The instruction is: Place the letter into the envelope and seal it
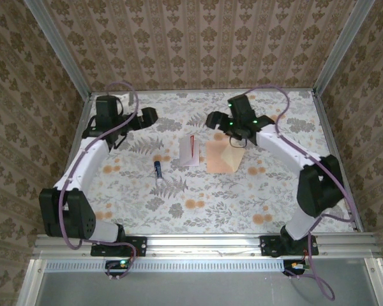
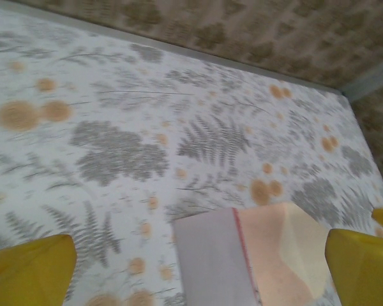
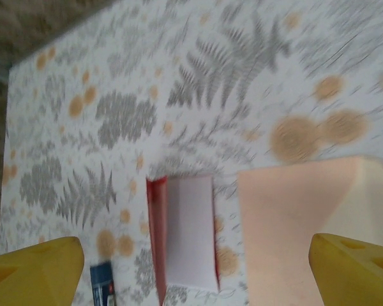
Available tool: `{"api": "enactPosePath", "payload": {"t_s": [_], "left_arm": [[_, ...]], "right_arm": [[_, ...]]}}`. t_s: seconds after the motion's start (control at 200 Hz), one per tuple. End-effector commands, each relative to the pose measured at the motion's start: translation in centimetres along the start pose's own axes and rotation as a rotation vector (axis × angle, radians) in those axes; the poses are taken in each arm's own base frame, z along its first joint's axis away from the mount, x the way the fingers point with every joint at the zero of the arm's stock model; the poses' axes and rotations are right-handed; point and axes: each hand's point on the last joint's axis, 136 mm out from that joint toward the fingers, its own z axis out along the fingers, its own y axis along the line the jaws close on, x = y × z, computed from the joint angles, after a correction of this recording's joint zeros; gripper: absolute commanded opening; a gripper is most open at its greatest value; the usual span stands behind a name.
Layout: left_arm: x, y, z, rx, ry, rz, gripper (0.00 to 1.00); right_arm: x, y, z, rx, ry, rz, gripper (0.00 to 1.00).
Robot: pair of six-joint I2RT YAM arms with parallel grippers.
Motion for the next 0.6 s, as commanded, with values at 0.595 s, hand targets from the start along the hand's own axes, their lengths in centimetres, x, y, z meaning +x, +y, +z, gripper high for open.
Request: {"api": "enactPosePath", "payload": {"t_s": [0.595], "left_arm": [[0.8,5.8,-3.1,-0.096,-0.058,-0.195,1.0]], "right_arm": [[10.0,4.5,8.1,0.005,0.33,-0.052,0.92]]}}
